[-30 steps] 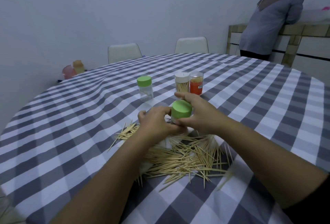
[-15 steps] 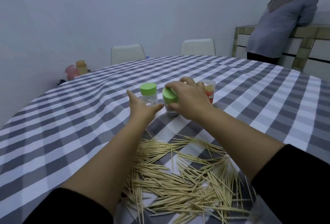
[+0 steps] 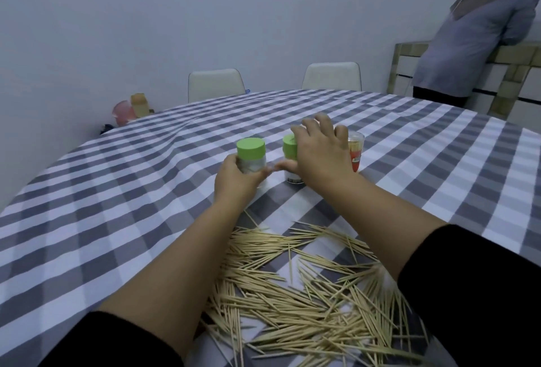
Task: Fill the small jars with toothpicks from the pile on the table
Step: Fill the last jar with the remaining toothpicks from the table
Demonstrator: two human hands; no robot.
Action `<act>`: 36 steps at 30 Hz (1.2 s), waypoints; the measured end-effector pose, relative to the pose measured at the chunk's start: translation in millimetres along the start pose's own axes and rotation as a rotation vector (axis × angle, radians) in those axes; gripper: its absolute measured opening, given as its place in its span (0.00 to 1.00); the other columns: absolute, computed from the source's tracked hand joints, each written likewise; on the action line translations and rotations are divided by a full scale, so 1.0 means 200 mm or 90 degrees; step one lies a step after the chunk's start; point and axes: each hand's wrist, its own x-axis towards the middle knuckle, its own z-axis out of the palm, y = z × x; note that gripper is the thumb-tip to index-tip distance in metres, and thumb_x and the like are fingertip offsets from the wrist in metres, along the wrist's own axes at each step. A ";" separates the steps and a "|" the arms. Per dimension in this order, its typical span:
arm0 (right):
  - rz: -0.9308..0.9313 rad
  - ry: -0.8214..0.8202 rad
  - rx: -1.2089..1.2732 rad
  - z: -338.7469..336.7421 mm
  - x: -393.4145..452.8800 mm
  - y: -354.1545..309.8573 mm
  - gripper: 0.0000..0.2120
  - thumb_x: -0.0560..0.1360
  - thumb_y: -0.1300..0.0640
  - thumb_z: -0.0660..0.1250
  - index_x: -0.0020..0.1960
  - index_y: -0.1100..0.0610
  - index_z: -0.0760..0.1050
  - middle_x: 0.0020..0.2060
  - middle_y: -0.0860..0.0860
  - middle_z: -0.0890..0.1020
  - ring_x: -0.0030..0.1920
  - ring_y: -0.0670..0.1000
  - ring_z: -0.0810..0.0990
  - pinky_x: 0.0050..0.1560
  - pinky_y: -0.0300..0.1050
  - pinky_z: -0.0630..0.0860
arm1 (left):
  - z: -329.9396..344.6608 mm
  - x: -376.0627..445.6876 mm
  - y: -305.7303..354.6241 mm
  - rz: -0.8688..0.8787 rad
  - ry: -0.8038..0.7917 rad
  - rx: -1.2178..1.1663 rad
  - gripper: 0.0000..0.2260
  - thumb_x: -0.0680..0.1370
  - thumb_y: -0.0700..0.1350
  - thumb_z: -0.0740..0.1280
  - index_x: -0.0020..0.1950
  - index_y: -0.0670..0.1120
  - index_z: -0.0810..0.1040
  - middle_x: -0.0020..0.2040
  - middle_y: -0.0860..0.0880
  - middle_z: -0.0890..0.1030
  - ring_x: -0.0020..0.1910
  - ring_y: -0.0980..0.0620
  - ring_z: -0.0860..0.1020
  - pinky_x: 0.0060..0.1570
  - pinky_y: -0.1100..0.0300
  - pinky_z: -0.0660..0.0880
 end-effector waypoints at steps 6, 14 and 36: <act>-0.023 -0.009 0.192 -0.18 -0.14 -0.04 0.33 0.73 0.33 0.59 0.72 0.50 0.63 0.69 0.50 0.68 0.70 0.52 0.61 0.64 0.53 0.60 | -0.11 -0.18 0.08 0.037 -0.140 0.003 0.25 0.66 0.53 0.78 0.59 0.48 0.77 0.51 0.53 0.81 0.52 0.54 0.78 0.53 0.55 0.76; 0.008 -0.220 0.384 -0.38 -0.42 -0.01 0.34 0.71 0.43 0.70 0.73 0.50 0.62 0.66 0.52 0.72 0.56 0.48 0.71 0.50 0.41 0.67 | -0.03 -0.52 0.23 0.125 -0.247 0.053 0.18 0.65 0.48 0.78 0.51 0.49 0.78 0.40 0.54 0.82 0.40 0.57 0.79 0.34 0.67 0.72; 0.073 -0.118 0.654 -0.18 -0.74 0.08 0.27 0.71 0.56 0.70 0.67 0.46 0.66 0.59 0.46 0.73 0.51 0.46 0.76 0.50 0.39 0.73 | 0.02 -0.63 0.15 0.135 -0.296 0.139 0.24 0.63 0.47 0.79 0.57 0.52 0.79 0.48 0.56 0.83 0.49 0.58 0.80 0.51 0.58 0.77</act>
